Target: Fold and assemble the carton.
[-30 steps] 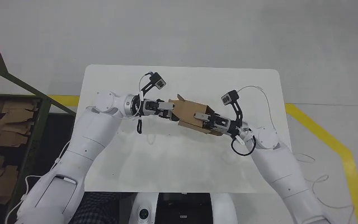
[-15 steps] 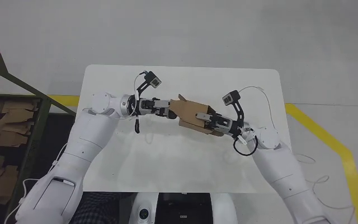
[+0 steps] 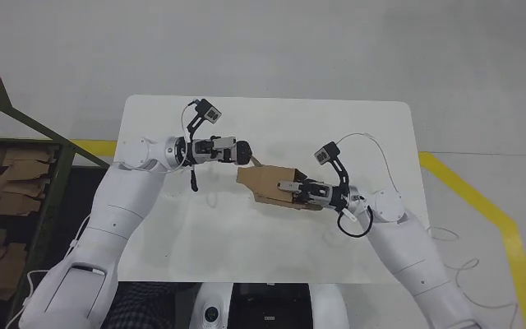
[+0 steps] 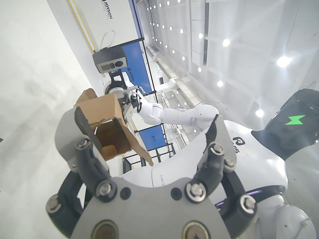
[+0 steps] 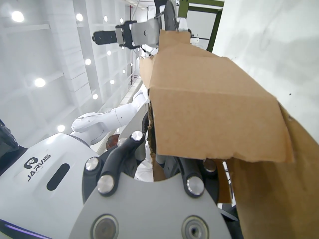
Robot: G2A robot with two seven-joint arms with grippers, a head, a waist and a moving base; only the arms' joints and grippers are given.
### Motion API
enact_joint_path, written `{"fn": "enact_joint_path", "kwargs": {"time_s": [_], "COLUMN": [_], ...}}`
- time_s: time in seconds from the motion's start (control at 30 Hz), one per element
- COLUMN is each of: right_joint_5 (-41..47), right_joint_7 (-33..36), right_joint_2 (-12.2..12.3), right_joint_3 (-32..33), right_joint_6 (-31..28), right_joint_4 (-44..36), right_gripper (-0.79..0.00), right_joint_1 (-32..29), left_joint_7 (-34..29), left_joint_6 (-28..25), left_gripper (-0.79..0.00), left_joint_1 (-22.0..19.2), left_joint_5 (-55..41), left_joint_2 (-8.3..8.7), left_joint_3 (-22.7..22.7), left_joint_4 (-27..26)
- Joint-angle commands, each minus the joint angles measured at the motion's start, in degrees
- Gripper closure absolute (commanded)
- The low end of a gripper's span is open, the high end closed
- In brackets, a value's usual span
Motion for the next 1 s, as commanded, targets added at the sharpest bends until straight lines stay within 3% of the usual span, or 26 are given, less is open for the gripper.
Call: {"fn": "enact_joint_path", "kwargs": {"time_s": [0.0,0.3,0.97], "right_joint_5": [-0.38,-0.65,0.29], "right_joint_7": [0.59,1.74,-2.07], "right_joint_2": [-0.04,-0.12,-0.37], "right_joint_3": [-0.39,-0.99,-0.04], "right_joint_6": [-0.04,-0.33,-0.09], "right_joint_4": [-0.02,-0.07,0.24], "right_gripper": [0.0,0.0,0.0], "right_joint_1": [0.11,0.49,1.42], "left_joint_7": [0.06,0.12,-2.03], "left_joint_6": [-0.05,-0.11,2.04], "left_gripper": [-0.785,-0.785,-0.785], "left_joint_1": [-0.02,0.65,0.27], "left_joint_5": [-0.08,-0.27,-1.09], "left_joint_2": [-0.01,0.18,-0.73], "left_joint_3": [-0.09,-0.99,2.84], "left_joint_4": [0.09,-0.75,-2.85]}}
